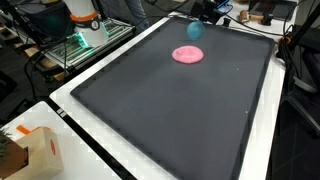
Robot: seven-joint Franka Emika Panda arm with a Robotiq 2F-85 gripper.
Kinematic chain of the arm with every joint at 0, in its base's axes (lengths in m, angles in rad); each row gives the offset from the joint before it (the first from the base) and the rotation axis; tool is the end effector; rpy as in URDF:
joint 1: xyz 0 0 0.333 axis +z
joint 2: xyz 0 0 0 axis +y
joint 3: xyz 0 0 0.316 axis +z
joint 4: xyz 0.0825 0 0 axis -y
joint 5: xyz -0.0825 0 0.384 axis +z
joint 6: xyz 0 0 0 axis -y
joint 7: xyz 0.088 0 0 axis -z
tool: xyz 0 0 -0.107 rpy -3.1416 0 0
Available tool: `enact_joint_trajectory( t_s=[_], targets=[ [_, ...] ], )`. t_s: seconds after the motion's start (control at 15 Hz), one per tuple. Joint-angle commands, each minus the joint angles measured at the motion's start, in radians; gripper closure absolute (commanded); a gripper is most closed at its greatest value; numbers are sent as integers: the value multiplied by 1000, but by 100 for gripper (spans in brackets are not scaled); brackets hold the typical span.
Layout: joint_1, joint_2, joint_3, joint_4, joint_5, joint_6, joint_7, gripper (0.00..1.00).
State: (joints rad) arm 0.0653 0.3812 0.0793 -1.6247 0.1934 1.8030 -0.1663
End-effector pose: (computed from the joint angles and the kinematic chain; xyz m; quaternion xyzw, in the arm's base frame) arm 0.6342 0.1033 0.3886 -0.9819 -0.1206 0.0993 0.1072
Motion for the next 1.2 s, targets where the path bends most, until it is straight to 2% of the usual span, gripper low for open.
enact_joint_trajectory(
  t_s=[0.0, 0.2, 0.4, 0.8, 1.13],
  targets=[
    [-72, 6, 39, -21, 141, 39, -189, 75],
    [-118, 28, 60, -27, 268, 23, -339, 75],
    [-154, 48, 72, -37, 372, 4, -433, 75],
    [-181, 78, 62, -51, 467, -56, -505, 75],
    [-191, 97, 49, -48, 492, -142, -511, 75]
  ],
)
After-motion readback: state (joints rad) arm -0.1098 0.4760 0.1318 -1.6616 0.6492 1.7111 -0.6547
